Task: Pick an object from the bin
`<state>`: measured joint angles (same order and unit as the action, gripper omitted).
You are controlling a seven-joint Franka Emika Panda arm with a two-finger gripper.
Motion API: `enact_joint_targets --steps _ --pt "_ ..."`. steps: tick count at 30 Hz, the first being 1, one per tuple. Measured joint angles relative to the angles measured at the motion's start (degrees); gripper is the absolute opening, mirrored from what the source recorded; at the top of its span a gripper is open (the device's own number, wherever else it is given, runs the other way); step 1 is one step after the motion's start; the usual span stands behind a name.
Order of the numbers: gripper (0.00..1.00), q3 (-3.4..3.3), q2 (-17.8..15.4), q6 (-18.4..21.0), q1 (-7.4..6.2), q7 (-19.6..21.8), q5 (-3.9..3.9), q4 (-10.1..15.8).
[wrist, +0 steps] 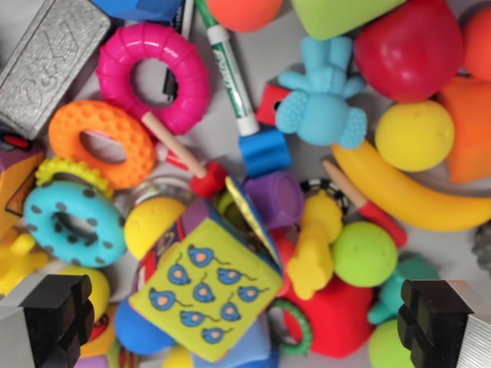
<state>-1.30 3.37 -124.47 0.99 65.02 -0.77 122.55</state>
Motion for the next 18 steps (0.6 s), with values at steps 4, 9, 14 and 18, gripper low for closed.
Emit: enact_joint_targets --steps 4,9,14,18 --pt "1.0 0.16 -0.55 -1.62 -0.39 4.16 0.07 2.07" --pt "1.0 0.32 -0.99 -3.45 -0.9 8.85 0.14 4.33" --pt "1.0 0.53 -1.47 -5.54 -1.44 14.1 0.22 6.77" --pt "1.0 0.77 -1.84 -7.4 -1.88 18.85 0.3 8.88"
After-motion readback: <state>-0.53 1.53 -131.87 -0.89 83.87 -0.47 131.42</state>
